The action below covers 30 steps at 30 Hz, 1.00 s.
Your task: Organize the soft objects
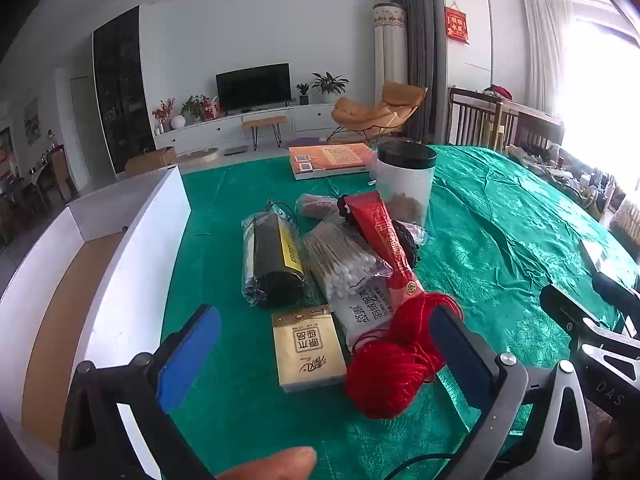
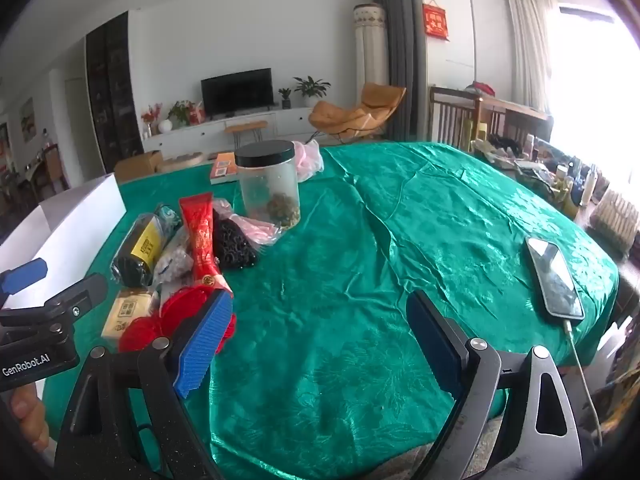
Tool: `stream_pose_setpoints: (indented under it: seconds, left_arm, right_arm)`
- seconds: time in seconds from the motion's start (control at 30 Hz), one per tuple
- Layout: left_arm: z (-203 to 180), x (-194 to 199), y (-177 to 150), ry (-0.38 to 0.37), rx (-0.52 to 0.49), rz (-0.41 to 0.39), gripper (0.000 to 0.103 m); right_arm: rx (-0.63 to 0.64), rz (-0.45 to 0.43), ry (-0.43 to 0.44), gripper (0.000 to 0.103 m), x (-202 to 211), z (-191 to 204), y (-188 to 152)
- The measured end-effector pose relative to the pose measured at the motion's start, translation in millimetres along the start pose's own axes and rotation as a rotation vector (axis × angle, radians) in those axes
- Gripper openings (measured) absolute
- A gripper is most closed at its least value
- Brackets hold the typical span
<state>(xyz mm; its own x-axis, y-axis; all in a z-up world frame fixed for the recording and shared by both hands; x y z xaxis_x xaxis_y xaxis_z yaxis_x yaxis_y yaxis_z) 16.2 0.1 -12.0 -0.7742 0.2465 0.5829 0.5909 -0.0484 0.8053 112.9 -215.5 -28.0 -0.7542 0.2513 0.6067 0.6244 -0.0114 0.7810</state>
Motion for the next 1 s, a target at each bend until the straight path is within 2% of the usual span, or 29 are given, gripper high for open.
stream_pose_setpoints:
  seconds: [0.23, 0.4, 1.0]
  left_arm:
    - [1, -1, 1, 0.007, 0.011, 0.008, 0.103]
    - [5, -8, -11, 0.009, 0.016, 0.019, 0.103]
    - [3, -10, -10, 0.001, 0.017, 0.049, 0.103]
  right_arm:
    - [0.003, 0.002, -0.003, 0.091, -1, 2, 0]
    - [-0.001, 0.002, 0.001, 0.091, -2, 0, -1]
    - [-0.006, 0.008, 0.004, 0.091, -4, -1, -2]
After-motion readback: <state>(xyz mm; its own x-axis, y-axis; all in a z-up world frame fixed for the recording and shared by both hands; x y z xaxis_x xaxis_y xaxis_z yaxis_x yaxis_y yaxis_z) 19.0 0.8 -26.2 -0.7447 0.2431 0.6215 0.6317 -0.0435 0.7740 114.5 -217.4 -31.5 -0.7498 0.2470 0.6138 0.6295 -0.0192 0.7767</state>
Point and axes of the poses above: each gripper's, at about its wrist camera, not at the fingertips, and x roughly against the way its jaws point, z to its left, y to its top, the point moved 2 cm from there along -x, roughly the way its jaws point, and after that the axes turned 14 degrees about -y, right-handed, at the moved point
